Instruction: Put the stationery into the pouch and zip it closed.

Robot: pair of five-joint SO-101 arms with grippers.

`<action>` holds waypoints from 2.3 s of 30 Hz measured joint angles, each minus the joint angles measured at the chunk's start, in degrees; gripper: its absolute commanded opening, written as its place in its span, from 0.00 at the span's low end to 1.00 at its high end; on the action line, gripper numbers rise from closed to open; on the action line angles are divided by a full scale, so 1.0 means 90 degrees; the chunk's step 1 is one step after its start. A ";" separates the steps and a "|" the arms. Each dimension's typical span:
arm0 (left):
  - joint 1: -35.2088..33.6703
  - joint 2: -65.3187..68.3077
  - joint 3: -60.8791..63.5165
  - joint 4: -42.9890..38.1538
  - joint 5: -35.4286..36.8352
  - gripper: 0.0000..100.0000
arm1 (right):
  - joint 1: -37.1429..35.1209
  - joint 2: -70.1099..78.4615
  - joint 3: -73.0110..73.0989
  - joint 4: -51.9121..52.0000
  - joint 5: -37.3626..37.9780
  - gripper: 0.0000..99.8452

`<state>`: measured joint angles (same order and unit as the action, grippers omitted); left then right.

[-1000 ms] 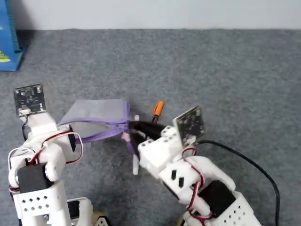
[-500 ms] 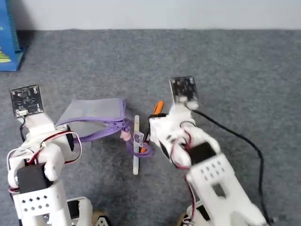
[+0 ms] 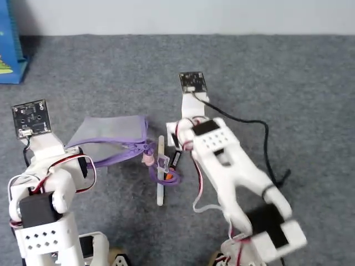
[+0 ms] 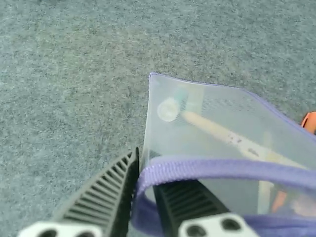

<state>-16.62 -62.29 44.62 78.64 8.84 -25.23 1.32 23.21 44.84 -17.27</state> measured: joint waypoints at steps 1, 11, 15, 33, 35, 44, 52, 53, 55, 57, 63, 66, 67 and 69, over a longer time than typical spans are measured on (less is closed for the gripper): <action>0.0000 0.0000 0.0000 0.0000 0.0000 0.01 | 0.0049 0.0293 -0.0244 0.0000 0.0000 0.17; 0.0000 0.0000 0.0000 0.0000 0.0000 0.01 | 0.0371 0.2354 -0.1690 0.0000 0.0000 0.17; 0.0000 0.0000 0.0000 0.0000 0.0000 0.01 | 0.0371 0.2696 -0.1954 0.0010 0.0000 0.08; 0.0000 0.0000 0.0000 0.0000 0.0000 0.01 | 0.0381 0.1123 -0.2422 0.3145 0.0010 0.01; 0.0000 0.0000 0.0000 0.0000 0.0000 0.01 | 0.0352 0.0615 -0.2422 0.3526 0.0010 0.01; 0.0000 0.0000 0.0000 0.0000 0.0000 0.01 | -0.0264 -0.1983 -0.2422 0.4786 0.0010 0.01; 0.0000 0.0000 0.0000 0.0000 0.0000 0.01 | -0.1104 -0.3878 -0.2432 0.5011 0.0010 0.01; 0.0000 0.0000 0.0000 0.0000 0.0000 0.01 | -0.1192 -0.4063 -0.2432 0.5011 0.0010 0.01; 0.0000 0.0000 0.0000 0.0000 0.0000 0.01 | -0.1319 -0.4376 -0.2432 0.5011 0.0010 0.01; 0.0000 0.0000 0.0000 0.0000 0.0000 0.01 | -0.1485 -0.4689 -0.2432 0.5011 0.0010 0.01; 0.0000 0.0000 0.0000 0.0000 0.0000 0.01 | -0.1856 -0.5568 -0.2432 0.4562 0.0010 0.01; 0.0000 0.0000 0.0000 0.0000 0.0000 0.01 | -0.2051 -0.5929 -0.2432 0.4278 -0.0020 0.01; 0.0000 0.0000 0.0000 0.0000 0.0000 0.01 | -0.2100 -0.6027 -0.2432 0.4200 -0.0088 0.01; 0.0000 0.0000 0.0000 0.0000 0.0000 0.01 | -0.2178 -0.6193 -0.2432 0.4024 -0.0195 0.01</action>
<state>-16.62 -62.29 44.62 78.64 8.84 -44.84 -54.42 1.32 81.05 -19.03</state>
